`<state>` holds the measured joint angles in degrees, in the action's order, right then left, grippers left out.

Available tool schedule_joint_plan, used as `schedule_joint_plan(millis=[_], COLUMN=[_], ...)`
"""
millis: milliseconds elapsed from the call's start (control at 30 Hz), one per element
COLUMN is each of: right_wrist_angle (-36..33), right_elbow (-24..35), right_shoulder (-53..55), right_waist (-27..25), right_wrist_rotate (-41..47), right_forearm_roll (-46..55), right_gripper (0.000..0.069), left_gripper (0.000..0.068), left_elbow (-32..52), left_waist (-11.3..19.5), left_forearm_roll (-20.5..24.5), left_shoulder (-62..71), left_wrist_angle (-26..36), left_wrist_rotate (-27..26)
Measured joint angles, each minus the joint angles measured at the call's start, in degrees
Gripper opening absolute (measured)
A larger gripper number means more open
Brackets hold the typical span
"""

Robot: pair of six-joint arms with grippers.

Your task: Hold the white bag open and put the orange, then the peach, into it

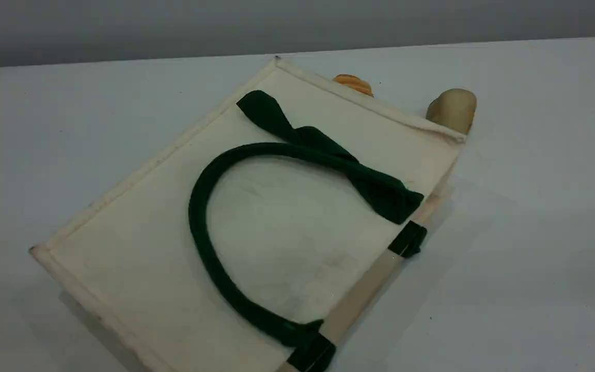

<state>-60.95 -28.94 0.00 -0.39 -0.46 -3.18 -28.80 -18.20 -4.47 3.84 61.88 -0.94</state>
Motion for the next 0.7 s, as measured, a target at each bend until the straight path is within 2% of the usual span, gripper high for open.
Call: schedule_joint_plan(millis=[133,267,367,467,700], right_wrist_angle=[0.0,0.0,0.0,0.0,0.0], right_elbow=[0.0,0.0,0.0,0.0,0.0], right_shoulder=[0.0,0.0,0.0,0.0,0.0], right_waist=[-4.85,-3.32,-2.75,-2.75,-2.75], right_wrist_rotate=[0.0,0.0,0.0,0.0,0.0], right_forearm_roll=[0.0,0.0,-0.05,-0.05,-0.11], right_gripper=[0.0537,0.0537,0.0537,0.0537,0.0537], left_gripper=[0.0431,0.0431,0.0431,0.0431,0.0431], left_elbow=[0.0,0.0,0.0,0.0,0.0], left_waist=[4.5,10.12,12.83,14.11,14.08], left_forearm_roll=[0.0,0.0,0.0,0.0,-0.12], left_shoulder=[0.0,-0.33,-2.52,-3.97,-3.9], left_wrist_angle=[0.0,-0.09,-0.09,-0.03,-0.03], left_wrist_rotate=[0.0,-0.05,-0.05,-0.05,-0.05])
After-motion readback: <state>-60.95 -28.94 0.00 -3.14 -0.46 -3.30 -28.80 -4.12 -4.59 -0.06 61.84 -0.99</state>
